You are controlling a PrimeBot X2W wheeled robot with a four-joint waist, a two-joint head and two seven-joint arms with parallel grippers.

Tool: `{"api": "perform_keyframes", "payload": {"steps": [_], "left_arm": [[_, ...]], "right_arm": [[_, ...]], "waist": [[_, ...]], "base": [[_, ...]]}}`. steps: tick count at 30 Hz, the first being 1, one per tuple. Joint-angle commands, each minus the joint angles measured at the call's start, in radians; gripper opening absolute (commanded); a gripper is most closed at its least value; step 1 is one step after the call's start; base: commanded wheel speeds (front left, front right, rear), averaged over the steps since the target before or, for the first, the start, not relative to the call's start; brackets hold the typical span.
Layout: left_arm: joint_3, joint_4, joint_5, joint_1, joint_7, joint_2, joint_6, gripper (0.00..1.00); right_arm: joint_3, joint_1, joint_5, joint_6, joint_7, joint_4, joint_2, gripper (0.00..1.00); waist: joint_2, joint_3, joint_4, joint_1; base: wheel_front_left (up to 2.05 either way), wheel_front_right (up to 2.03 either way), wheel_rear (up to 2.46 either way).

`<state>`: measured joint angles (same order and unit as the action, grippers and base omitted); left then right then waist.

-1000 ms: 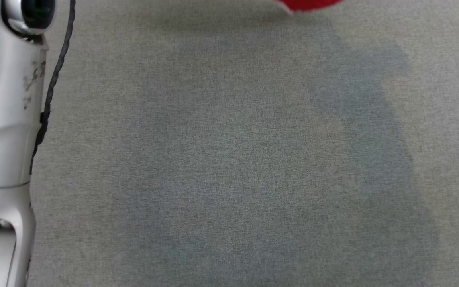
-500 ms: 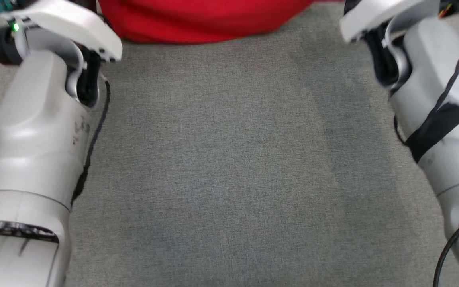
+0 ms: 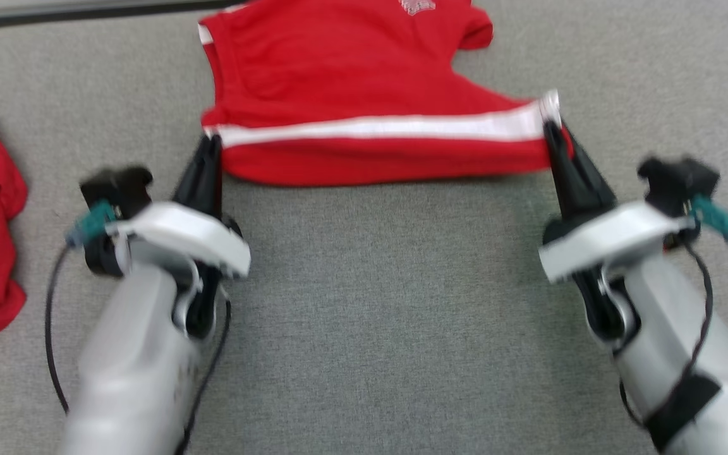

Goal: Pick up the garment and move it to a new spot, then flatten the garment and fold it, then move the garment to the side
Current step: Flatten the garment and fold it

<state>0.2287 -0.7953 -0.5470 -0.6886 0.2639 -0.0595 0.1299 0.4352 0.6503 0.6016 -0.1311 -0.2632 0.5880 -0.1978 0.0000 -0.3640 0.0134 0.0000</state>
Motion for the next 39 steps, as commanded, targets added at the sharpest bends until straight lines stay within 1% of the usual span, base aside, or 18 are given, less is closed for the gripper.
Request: {"api": "perform_keyframes", "payload": {"steps": [1, 9, 13, 19, 20, 25, 27, 30, 33, 35, 39], "left_arm": [[0.000, 0.033, 0.011, 0.040, 0.000, -0.009, 0.001, 0.00], [-0.012, 0.327, 0.047, 0.391, 0.000, -0.039, -0.001, 0.00], [-0.012, 0.472, 0.061, 0.521, -0.008, -0.057, -0.036, 0.00], [-0.013, 0.709, 0.055, 0.684, -0.107, -0.084, -0.107, 0.00], [-0.013, 0.709, 0.055, 0.684, -0.107, -0.084, -0.107, 0.00], [-0.003, 0.863, 0.045, 0.760, -0.198, -0.097, -0.152, 0.00], [0.002, 0.895, 0.042, 0.774, -0.221, -0.096, -0.162, 0.00], [0.008, 0.906, 0.032, 0.774, -0.253, -0.094, -0.173, 0.00], [0.019, 0.886, 0.020, 0.742, -0.277, -0.089, -0.164, 0.00], [0.023, 0.865, 0.011, 0.706, -0.286, -0.084, -0.154, 0.00], [0.025, 0.799, -0.013, 0.615, -0.299, -0.072, -0.128, 0.00]], "right_arm": [[-0.011, -0.050, -0.012, 0.001, -0.001, -0.028, -0.006, 0.00], [-0.103, -0.413, -0.090, 0.001, -0.001, -0.296, -0.007, 0.00], [-0.153, -0.534, -0.131, 0.001, 0.011, -0.406, -0.016, 0.00], [-0.221, -0.674, -0.168, 0.001, 0.116, -0.574, -0.008, 0.00], [-0.221, -0.674, -0.168, 0.001, 0.116, -0.574, -0.008, 0.00], [-0.251, -0.737, -0.194, 0.001, 0.193, -0.684, 0.001, 0.00], [-0.261, -0.746, -0.198, 0.001, 0.210, -0.702, 0.005, 0.00], [-0.273, -0.737, -0.203, 0.001, 0.220, -0.715, 0.009, 0.00], [-0.269, -0.695, -0.204, 0.001, 0.217, -0.705, -0.003, 0.00], [-0.265, -0.655, -0.207, 0.001, 0.210, -0.682, -0.023, 0.00], [-0.231, -0.521, -0.190, 0.001, 0.196, -0.620, -0.070, 0.00]], "waist": [[0.0000, 0.046, 0.000, 0.0000], [0.0000, 0.147, 0.010, 0.0000], [0.0000, 0.183, 0.013, 0.0000], [0.0000, 0.230, 0.007, 0.0000], [0.0000, 0.230, 0.007, 0.0000], [0.0000, 0.239, 0.001, 0.0000], [0.0000, 0.240, -0.003, 0.0000], [0.0000, 0.232, -0.012, 0.0000], [0.0000, 0.212, -0.022, 0.0000], [0.0000, 0.188, -0.031, 0.0000], [0.0000, 0.111, -0.047, 0.0000]], "base": [[0.00, 0.00, 0.00], [0.00, 0.00, 0.00], [0.00, 0.00, 0.00], [0.00, 0.00, 0.00], [0.00, 0.00, 0.00], [0.00, 0.00, 0.00], [0.00, 0.00, 0.00], [0.00, 0.00, 0.00], [0.00, 0.00, 0.00], [0.00, 0.00, 0.00], [0.00, 0.00, 0.00]]}}
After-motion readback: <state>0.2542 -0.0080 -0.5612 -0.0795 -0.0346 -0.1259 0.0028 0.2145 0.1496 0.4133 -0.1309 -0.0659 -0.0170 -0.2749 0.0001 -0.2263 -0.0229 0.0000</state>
